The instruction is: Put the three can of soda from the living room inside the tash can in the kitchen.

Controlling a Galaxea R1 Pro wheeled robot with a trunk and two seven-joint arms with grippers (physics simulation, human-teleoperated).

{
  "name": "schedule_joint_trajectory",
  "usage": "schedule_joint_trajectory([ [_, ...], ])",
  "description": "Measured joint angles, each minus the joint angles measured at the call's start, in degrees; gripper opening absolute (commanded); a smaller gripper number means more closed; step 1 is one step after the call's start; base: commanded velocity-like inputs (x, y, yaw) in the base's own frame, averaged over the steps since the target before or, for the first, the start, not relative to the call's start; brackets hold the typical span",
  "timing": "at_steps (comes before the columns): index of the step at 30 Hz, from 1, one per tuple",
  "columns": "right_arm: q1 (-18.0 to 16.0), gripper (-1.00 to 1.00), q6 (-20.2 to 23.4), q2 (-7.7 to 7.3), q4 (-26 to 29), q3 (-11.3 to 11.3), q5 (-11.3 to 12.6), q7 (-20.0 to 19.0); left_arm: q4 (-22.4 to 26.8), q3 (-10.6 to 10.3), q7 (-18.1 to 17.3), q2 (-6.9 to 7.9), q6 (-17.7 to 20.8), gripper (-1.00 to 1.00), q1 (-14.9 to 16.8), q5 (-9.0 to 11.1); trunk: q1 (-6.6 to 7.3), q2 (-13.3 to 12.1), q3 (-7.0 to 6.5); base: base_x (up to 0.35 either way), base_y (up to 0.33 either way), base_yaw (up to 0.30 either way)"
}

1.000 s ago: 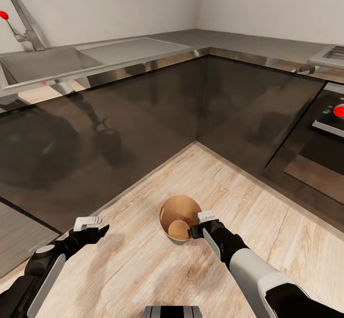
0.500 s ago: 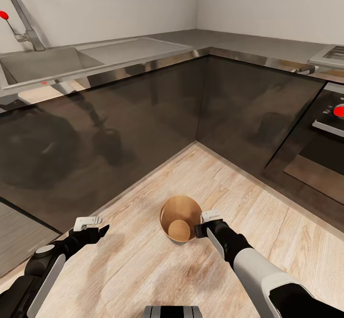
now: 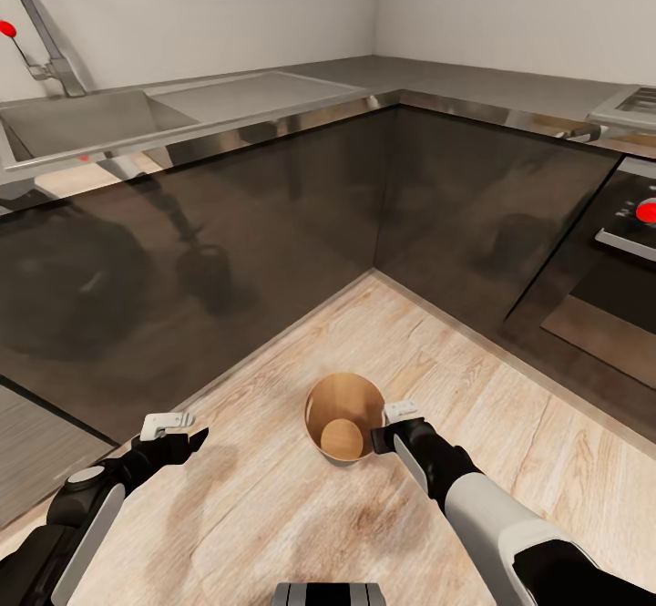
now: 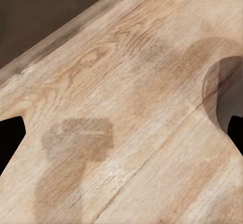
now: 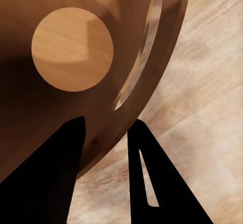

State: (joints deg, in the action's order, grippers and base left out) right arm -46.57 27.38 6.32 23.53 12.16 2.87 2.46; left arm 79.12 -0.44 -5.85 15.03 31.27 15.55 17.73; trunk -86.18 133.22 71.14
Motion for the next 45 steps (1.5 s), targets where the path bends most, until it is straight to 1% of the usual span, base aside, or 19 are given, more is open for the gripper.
schedule_joint_trajectory([
  [2,-0.01,-1.00,0.83,-0.02,0.44,0.09,-0.05,-0.03,-0.04,0.00,-0.02,0.00,0.02,1.00,0.00,-0.09,-0.01,0.00,0.01,-0.176,0.000,0.000],
  [4,0.01,-1.00,0.83,-0.01,0.49,0.18,0.65,-0.10,-0.07,0.00,-0.01,0.00,0.02,1.00,0.00,-0.10,-0.01,-0.01,0.01,-0.239,0.000,0.000],
  [6,0.01,-1.00,0.87,-0.01,0.53,0.26,0.20,-0.01,-0.08,0.00,-0.03,0.00,0.02,1.00,0.00,-0.13,-0.01,-0.01,0.01,-0.290,0.000,0.000],
  [9,0.01,-1.00,0.86,0.00,0.57,0.25,0.49,-0.08,-0.09,-0.02,-0.03,0.00,0.02,1.00,0.00,-0.15,-0.01,-0.01,0.01,-0.308,0.000,0.000],
  [29,0.02,-1.00,0.87,-0.01,0.65,0.40,0.33,-0.07,-0.10,-0.02,-0.04,0.00,0.00,1.00,0.00,-0.11,-0.01,-0.01,0.01,-0.317,0.000,0.000],
  [35,0.01,-1.00,0.87,-0.01,0.66,0.44,0.29,-0.07,-0.02,0.00,-0.02,0.00,-1.22,1.00,0.00,-0.02,-0.01,-0.01,0.01,-0.072,0.000,0.000],
  [41,0.01,-1.00,0.87,-0.01,0.66,0.44,0.23,-0.06,-0.01,0.00,0.04,0.00,-1.52,1.00,0.00,-0.05,-0.01,-0.01,0.01,-0.010,0.000,0.000],
  [45,0.01,-1.00,0.87,-0.01,0.67,0.51,0.21,-0.05,-0.12,0.00,-0.01,0.00,-1.50,1.00,0.01,-0.15,0.86,-1.59,-0.70,-0.001,0.000,0.000],
])
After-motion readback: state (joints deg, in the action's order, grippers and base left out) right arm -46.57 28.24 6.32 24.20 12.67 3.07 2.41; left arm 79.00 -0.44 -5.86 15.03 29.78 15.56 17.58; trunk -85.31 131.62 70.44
